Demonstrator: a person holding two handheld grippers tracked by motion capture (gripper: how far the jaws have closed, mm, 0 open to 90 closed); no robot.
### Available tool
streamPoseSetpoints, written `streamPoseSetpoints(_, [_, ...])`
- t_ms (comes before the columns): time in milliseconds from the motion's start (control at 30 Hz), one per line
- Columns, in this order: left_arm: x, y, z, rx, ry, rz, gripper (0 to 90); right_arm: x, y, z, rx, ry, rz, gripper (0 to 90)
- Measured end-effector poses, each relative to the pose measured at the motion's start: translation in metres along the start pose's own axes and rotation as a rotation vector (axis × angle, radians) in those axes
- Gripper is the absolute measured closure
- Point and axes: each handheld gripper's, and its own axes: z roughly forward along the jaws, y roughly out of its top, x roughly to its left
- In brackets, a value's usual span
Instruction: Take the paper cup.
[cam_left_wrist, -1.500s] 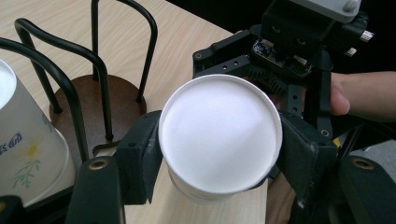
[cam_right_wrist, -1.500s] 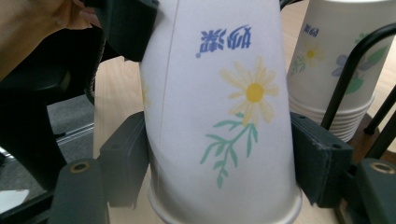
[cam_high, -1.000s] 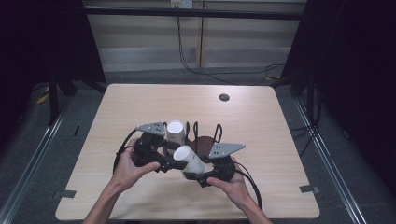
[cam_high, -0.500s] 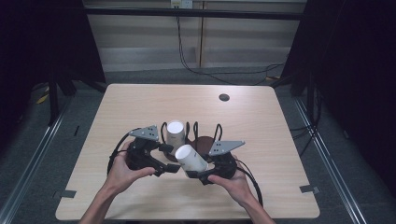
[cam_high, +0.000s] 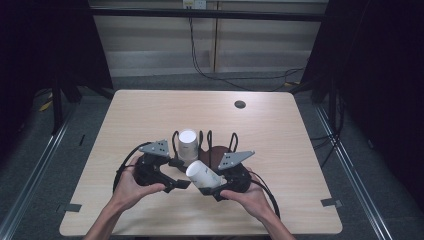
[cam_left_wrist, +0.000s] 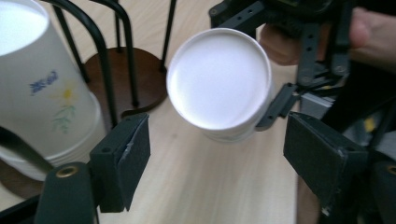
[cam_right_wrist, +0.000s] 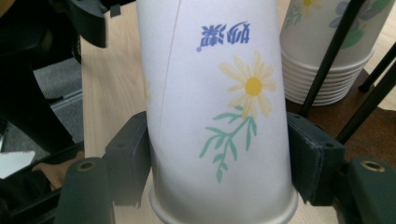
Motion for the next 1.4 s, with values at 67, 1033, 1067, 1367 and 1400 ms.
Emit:
streamPoseSetpoints(67, [-0.001, -0.001, 0.004, 0.020, -0.006, 0.007, 23.1, 0.001, 0.001, 0.001, 0.025, 0.004, -0.010, 31.5])
streamPoseSetpoints(1033, [-0.011, -0.003, 0.021, 0.123, -0.006, 0.083, 20.0, 0.009, 0.020, 0.001, 0.310, -0.004, -0.133, 32.0])
streamPoseSetpoints(1067, [-0.012, -0.004, 0.021, 0.122, -0.007, 0.083, 20.1, 0.010, 0.021, 0.001, 0.321, -0.003, -0.140, 32.0])
streamPoseSetpoints(1367, [-0.013, -0.005, 0.025, 0.152, -0.021, 0.097, 24.2, 0.011, 0.018, 0.007, 0.399, 0.009, -0.154, 31.7])
streamPoseSetpoints(1400, [-0.014, -0.005, 0.026, 0.154, -0.017, 0.094, 24.2, 0.011, 0.018, 0.006, 0.406, 0.011, -0.155, 31.7])
